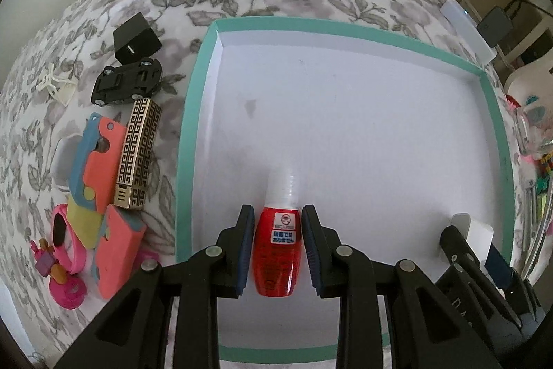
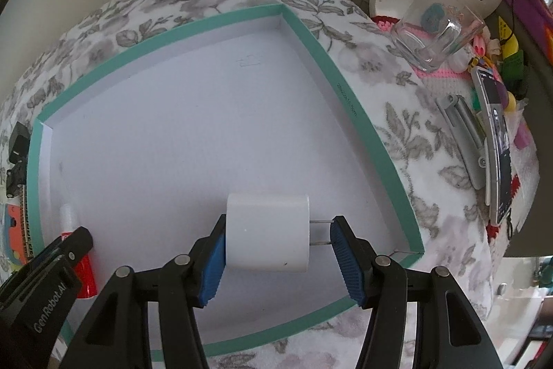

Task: Organize rigid objects
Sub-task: 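Carry the red bottle and white charger into the tray and release both, then withdraw both grippers from the tray back toward the item cluster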

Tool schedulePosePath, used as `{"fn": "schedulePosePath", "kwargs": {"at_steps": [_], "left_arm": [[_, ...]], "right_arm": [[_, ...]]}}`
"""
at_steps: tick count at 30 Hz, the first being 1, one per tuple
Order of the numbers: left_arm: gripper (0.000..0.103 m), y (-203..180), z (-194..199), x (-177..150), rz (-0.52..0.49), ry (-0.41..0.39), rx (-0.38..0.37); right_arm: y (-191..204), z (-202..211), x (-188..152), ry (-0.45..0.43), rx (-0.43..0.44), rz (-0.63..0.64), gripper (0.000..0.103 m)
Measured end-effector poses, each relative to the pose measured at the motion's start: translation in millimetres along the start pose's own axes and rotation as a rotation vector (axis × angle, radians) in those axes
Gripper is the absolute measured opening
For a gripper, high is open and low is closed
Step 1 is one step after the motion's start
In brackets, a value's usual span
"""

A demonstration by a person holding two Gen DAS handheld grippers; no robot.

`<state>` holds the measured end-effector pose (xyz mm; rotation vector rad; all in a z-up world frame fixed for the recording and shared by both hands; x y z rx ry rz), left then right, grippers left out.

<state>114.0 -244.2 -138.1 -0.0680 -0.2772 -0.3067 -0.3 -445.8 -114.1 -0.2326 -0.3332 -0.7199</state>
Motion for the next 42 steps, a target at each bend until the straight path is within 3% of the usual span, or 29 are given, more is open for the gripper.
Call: {"fn": "schedulePosePath", "kwargs": {"at_steps": [5,6,8,9,21,24,27,32,42], "left_arm": [[0.033,-1,2,-3,0.007,0.009,-0.022],[0.035,0,2,-2,0.025,-0.004,-0.03],[0.055,2,4,-2,0.031,-0.007,-0.029],[0.058,3,7,0,0.033,-0.013,-0.024],[0.075,32,46,10,0.105,-0.085,-0.013],[0.087,44,51,13,0.129,-0.11,0.02],[0.09,55,52,12,0.152,-0.113,0.048],[0.095,68,45,9,0.182,-0.095,0.096],[0.101,82,34,2,0.235,-0.059,0.13]], "right_arm": [[0,0,0,0.002,0.002,-0.005,0.061],[0,0,0,0.003,0.002,-0.003,0.062],[2,0,-1,0.007,0.007,0.0,0.062],[3,0,-1,0.014,0.01,0.007,0.062],[19,34,13,-0.114,0.019,0.068,0.071],[20,35,13,-0.114,0.028,0.067,0.072],[23,34,10,-0.109,0.029,0.077,0.075],[29,30,7,-0.111,0.043,0.102,0.096],[34,26,4,-0.1,0.067,0.12,0.103]]}}
Point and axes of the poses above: each gripper's, at about its wrist camera, not at the fingertips, and z roughly against the way its jaws point, y to its left, x to its top, the point moved 7 cm from there along -z, roughly the way its jaws point, and after that the axes turned 4 degrees about -y, right-handed, at the moved point
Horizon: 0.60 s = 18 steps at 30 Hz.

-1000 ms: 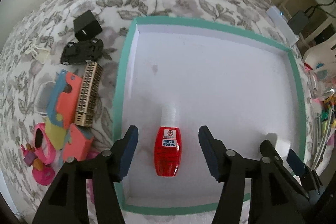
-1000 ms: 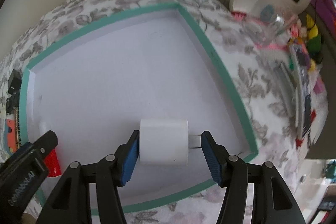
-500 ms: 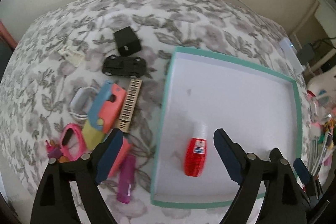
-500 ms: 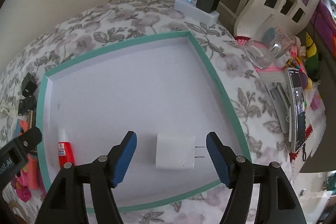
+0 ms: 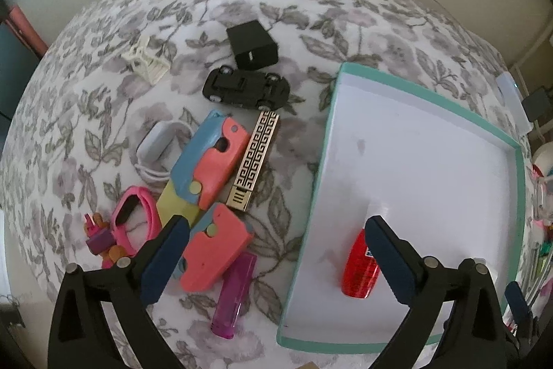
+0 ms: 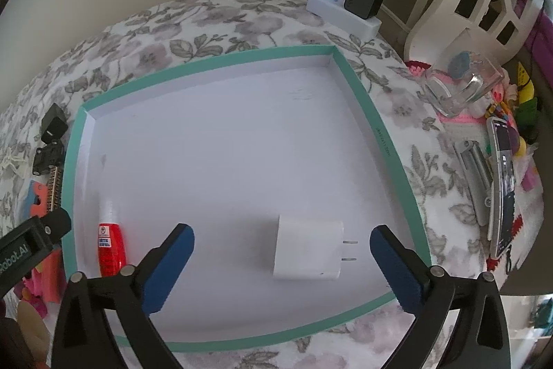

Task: Organize rigid objects
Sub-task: 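Withdraw both grippers from the tray back toward the item cluster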

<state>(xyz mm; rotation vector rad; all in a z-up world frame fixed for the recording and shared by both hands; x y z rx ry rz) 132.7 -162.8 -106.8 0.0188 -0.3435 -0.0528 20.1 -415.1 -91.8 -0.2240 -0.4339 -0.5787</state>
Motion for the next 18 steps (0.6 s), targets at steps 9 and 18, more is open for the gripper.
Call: {"fn": "schedulePosePath", "kwargs": {"at_steps": [9,18], "left_arm": [[0.102,16,1,5,0.054,-0.002,0.002],[0.102,59,12,22,0.118,-0.023,0.025]], "right_arm": [[10,-2,-3,0.012,0.042,0.015,0.103],[44,23,4,-0.042,0.227,-0.002,0.103]]}}
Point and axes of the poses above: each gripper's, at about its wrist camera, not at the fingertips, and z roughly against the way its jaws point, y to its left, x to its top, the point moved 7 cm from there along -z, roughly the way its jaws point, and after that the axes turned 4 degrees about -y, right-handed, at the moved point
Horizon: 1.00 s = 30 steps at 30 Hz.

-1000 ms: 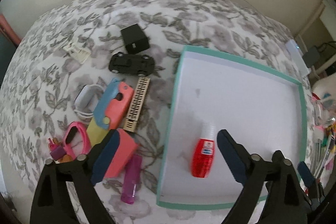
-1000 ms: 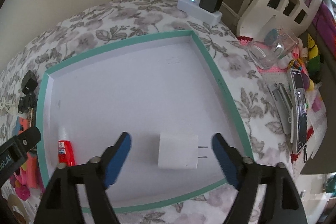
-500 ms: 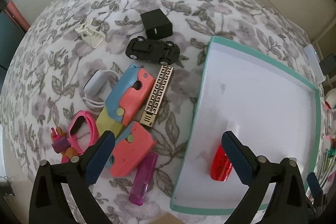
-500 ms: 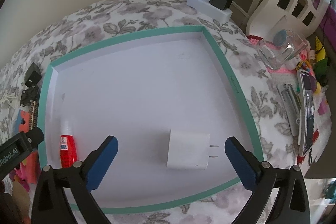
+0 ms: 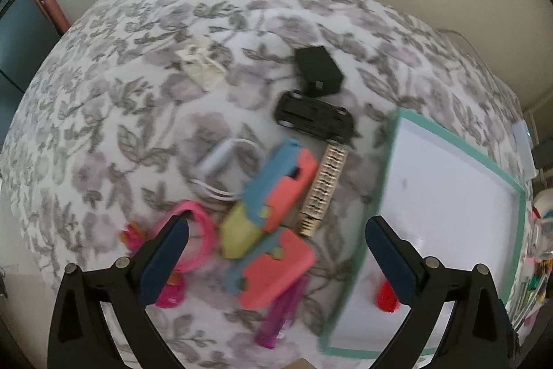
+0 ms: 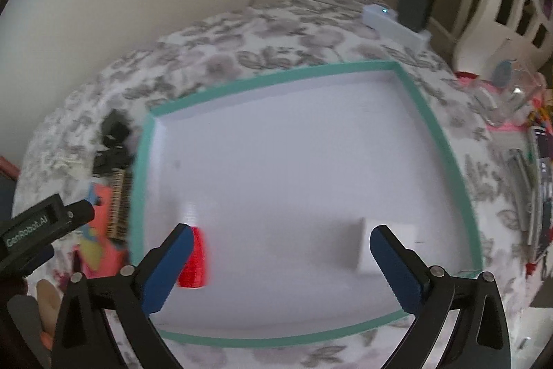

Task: Organize rigid objects
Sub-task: 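Withdraw both grippers from the tray back toward the item cluster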

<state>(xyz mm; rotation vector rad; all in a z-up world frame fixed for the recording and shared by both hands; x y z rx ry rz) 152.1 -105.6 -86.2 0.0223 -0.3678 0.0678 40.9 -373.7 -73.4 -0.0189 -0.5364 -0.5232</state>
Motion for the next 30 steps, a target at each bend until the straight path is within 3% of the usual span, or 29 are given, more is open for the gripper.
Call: {"fn": "schedulePosePath", "kwargs": {"at_steps": [5,9,16,21,30], "left_arm": [[0.102,39,14,13,-0.005,-0.058,0.1],[0.102,66,18,17,0.067,-0.054,0.056],[0.102,105,17,13,0.115,-0.042,0.045],[0.102,137,8,-3,0.124,-0.035,0.096],[0.102,149,-16,-25,0.119,0.042,0.068]], "right_arm": [[26,12,4,-0.026,0.095,0.006,0.103],[56,16,-2,0.001,0.183,0.038,0.103],[107,22,-16,0.009,0.252,0.157,0.103],[131,17,-26,0.031,0.261,0.223,0.102],[162,7,-49,0.095,0.281,0.307,0.089]]}}
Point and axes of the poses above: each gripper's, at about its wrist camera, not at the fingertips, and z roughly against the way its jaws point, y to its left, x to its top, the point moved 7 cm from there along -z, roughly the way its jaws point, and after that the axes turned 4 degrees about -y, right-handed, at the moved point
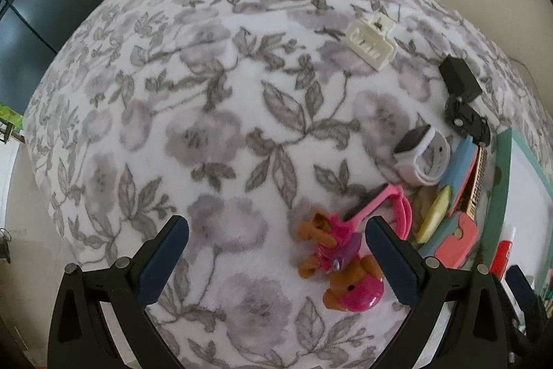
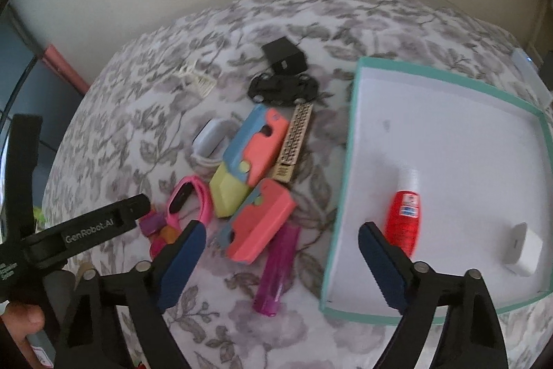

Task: Organize rigid objects
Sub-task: 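Withdraw both grippers from the tray back toward the item cluster, then grasp the pink toy figure with the left gripper while the right gripper grasps the purple tube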

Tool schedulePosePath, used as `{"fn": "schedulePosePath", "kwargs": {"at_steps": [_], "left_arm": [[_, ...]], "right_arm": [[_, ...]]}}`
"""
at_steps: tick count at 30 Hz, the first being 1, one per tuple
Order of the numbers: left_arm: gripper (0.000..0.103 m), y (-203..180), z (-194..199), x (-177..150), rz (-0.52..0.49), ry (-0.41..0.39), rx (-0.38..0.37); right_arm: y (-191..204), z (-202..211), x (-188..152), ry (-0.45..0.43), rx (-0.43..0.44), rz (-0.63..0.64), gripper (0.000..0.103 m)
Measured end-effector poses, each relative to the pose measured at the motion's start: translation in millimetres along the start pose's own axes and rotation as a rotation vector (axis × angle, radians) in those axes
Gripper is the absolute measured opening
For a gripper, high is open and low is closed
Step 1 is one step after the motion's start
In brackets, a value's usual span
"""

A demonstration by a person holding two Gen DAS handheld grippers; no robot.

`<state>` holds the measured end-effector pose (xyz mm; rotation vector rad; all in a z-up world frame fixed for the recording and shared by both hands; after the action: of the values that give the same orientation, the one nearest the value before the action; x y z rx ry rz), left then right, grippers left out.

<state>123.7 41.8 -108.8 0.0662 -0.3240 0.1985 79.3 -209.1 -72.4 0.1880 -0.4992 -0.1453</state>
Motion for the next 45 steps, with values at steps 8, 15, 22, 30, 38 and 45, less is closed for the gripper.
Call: {"fn": "schedulePosePath", "kwargs": {"at_steps": [8,15,22,30,38,45], "left_arm": [[0.102,-16,-1,-10,-0.024,0.031,-0.103],[0.102,-39,-12,-24,-0.135,0.077,-0.099],[0.102,-60,-18,-39,-0.209,0.101,-0.094],[0.087,-74,-25,-45,-0.23,0.116,-0.083],[0.064,-82,-29,-50,-0.251,0.13,-0.121],[0.064,-74,-28,-46,-0.222,0.125,-0.116]], "right_arm": [[-2,-3,2,-0.009,-0.038,0.009,0.08],[-19,-2,6,-0.012,-0.046,-0.068,0.08],[-16,-4,4,0.002,-0.045,-0.062,0.079],[-16,-7,1,0.026,-0.03,-0.075,0.073],[-10,-8,1,0.033,-0.028,-0.052,0.069],[-8,-10,-3,0.058,-0.036,-0.033,0.059]]}}
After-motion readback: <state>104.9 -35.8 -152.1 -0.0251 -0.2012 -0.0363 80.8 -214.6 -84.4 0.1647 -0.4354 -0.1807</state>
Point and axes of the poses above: each gripper's, at about its wrist camera, not at the fingertips, and z roughly against the way its jaws point, y to its left, x to its top, the point moved 7 cm from there along -z, roughly the way its jaws point, and after that the axes turned 4 degrees about -y, right-handed, at the moved point
